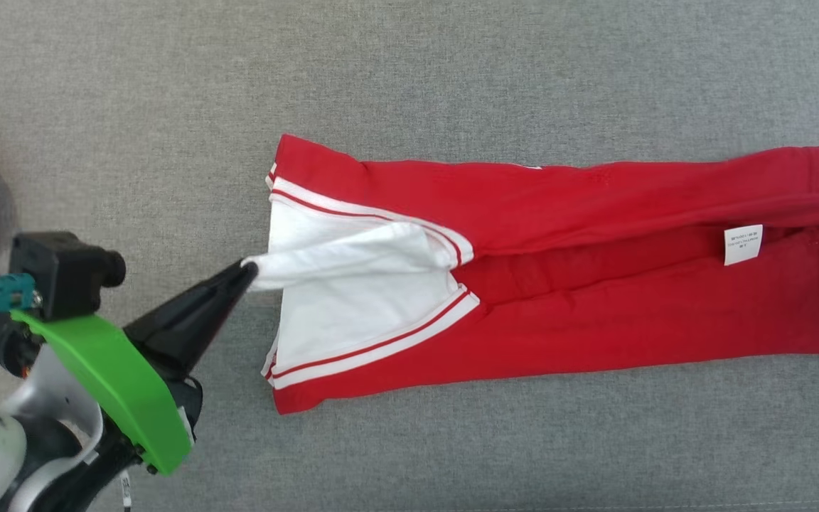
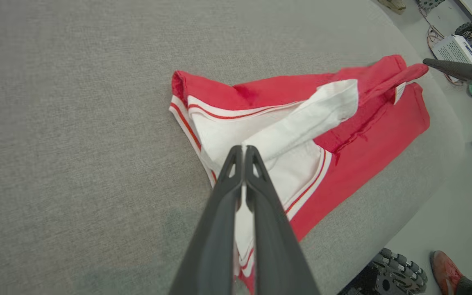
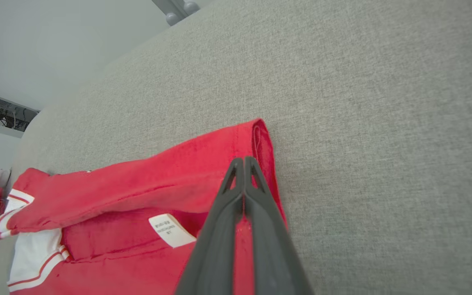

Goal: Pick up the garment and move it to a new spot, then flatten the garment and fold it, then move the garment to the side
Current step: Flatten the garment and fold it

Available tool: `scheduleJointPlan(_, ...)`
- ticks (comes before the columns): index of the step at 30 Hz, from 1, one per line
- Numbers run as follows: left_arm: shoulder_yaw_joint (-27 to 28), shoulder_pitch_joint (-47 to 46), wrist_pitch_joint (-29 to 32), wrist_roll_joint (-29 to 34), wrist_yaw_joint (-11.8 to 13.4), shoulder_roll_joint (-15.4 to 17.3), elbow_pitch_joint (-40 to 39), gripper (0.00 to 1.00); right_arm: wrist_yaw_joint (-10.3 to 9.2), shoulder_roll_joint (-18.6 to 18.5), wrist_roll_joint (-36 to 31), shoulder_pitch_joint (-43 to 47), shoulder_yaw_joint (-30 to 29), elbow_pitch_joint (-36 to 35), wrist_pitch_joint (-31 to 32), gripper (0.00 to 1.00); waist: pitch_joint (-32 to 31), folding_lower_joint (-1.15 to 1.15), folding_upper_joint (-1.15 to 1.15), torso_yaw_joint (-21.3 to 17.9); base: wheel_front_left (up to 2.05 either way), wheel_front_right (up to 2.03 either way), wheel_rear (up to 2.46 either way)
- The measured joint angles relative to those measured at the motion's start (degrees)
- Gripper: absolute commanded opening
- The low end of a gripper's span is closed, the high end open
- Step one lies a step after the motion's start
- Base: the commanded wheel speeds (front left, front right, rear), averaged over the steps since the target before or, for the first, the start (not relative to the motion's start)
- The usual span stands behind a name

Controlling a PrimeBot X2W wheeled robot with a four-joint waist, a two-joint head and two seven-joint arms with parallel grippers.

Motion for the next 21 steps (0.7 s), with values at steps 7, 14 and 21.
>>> scheduleJointPlan(7, -3.1, 3.6, -2.9, 2.0, 0.1, -2.3, 4.8, 0.0, -0.01, 0.5, -0.6, 1.2, 2.0, 1.8, -0.9, 0.0, 0.3, 0.0, 0.0, 0.0, 0.0, 0.0, 0.0)
scheduleJointPlan(14, -4.6, 4.7, -6.3, 3.5, -0.6, -6.0, 10.1, 1.0, 0.0, 2.2, -0.9, 1.1, 4.7, 4.3, -3.5, 1.0, -1.7, 0.0, 0.0, -0.2, 0.0, 0.0, 0.0)
scheduleJointPlan(21, -3.5, 7.4, -15.6, 6.1, 1.1, -10.4, 14.0, 1.0, 0.0, 3.5, -3.6, 1.8, 6.4, 3.8, -12.9, 1.0, -6.2, 0.0, 0.0, -0.8, 0.0, 0.0, 0.0)
